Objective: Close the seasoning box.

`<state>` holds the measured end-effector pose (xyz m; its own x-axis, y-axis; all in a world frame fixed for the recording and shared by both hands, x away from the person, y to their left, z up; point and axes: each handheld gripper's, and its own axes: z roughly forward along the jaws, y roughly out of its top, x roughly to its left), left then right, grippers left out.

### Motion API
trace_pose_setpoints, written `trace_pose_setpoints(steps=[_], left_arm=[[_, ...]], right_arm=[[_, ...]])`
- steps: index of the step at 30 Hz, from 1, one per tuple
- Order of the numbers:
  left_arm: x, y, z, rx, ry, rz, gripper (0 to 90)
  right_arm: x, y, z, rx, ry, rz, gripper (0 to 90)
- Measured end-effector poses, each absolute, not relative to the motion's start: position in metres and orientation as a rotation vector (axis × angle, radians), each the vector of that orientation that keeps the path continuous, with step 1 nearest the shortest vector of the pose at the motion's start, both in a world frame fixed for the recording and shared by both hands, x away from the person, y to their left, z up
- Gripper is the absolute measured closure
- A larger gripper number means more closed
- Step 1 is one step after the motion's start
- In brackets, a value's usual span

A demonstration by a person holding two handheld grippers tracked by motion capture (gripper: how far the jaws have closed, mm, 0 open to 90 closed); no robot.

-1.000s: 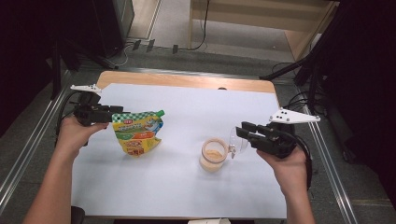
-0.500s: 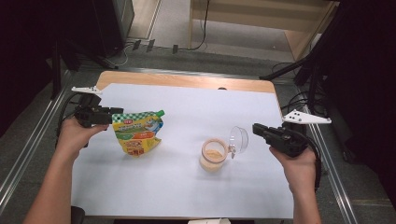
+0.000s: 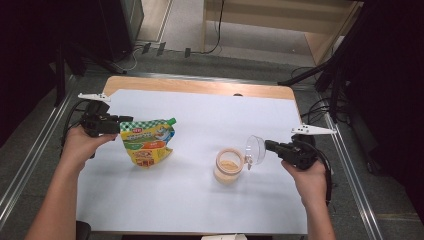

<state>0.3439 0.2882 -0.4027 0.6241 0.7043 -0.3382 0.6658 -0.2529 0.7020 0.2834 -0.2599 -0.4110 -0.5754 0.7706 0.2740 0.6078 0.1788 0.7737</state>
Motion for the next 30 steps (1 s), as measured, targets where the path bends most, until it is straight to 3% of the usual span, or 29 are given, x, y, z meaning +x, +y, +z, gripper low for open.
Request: trace_pose_setpoints(steps=[30], left_arm=[[0.347, 0.292, -0.405, 1.946, 1.09, 0.045, 45.1]], right_arm=[[0.282, -0.226, -0.418, 1.259, 2.385, 1.406, 90.0]])
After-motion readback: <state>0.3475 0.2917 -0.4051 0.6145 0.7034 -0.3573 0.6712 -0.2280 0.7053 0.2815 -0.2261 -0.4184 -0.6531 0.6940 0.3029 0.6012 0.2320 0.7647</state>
